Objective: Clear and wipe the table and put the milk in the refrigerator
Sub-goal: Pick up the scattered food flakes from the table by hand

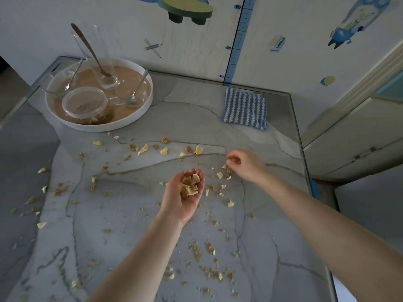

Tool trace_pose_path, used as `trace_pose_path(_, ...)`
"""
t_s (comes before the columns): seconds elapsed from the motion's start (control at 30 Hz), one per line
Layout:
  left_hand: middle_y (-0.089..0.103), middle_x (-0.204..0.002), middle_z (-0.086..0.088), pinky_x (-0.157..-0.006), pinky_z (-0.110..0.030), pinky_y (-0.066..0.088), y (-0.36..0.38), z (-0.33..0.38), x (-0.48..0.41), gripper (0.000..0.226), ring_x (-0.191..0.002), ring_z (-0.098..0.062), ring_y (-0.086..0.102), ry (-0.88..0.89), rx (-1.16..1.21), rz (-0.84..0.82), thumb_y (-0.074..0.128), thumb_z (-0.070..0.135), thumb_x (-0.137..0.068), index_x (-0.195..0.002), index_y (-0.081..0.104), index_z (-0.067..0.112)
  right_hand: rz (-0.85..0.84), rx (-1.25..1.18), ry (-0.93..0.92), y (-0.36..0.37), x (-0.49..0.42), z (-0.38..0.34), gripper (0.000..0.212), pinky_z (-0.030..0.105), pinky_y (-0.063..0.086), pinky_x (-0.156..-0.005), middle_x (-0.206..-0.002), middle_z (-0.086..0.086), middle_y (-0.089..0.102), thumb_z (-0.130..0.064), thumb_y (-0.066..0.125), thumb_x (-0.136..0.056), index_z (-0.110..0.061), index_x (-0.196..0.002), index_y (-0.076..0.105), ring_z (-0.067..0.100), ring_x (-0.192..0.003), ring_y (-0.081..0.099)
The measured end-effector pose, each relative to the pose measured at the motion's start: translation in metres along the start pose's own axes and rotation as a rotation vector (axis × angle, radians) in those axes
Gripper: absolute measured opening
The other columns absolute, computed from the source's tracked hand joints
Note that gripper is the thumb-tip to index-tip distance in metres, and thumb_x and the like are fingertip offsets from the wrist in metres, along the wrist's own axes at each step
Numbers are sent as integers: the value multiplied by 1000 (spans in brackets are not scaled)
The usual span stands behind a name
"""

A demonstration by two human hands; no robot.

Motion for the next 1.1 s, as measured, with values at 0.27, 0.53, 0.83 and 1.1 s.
trace_pose_path(0.27,66,-68,-10,-63,-27,57,-13,8,5,31,-61,-19,68,57,17,20,37,18,-97,-78,57,3,-191,145,-204,46,32,-29,40,26,39,-83,-113,5,49,-31,68,-79,-16,-115,57,20,-103,52)
trace_pose_path(0.53,65,-75,-11,-61,-27,57,-22,5,8,31,-78,-21,63,71,-16,87,37,20,-98,-81,57,3,-171,153,-223,34,38,-28,22,25,39,-76,-108,17,62,-7,55,-84,-2,-103,64,29,-99,58)
trace_pose_path(0.83,62,-93,-15,-78,-33,53,-12,-20,10,27,-85,-23,62,50,-51,52,39,20,-97,-98,55,-2,-224,-330,-234,2,64,-64,14,19,53,-67,-76,-3,67,-18,63,-85,-9,-93,69,6,-66,62)
trace_pose_path(1.1,61,-85,-13,-69,-31,57,-13,-14,16,26,-82,-23,62,47,30,40,38,16,-97,-87,56,-1,-159,52,-63,7,56,0,35,20,36,-70,-104,15,62,-16,67,-81,-5,-114,61,19,-85,56)
Point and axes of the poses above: each hand's wrist, its own x-axis away from the middle knuckle, its own y-axis out of the palm, z = x × y, the point moved 3 cm from there along -x, towards the middle knuckle
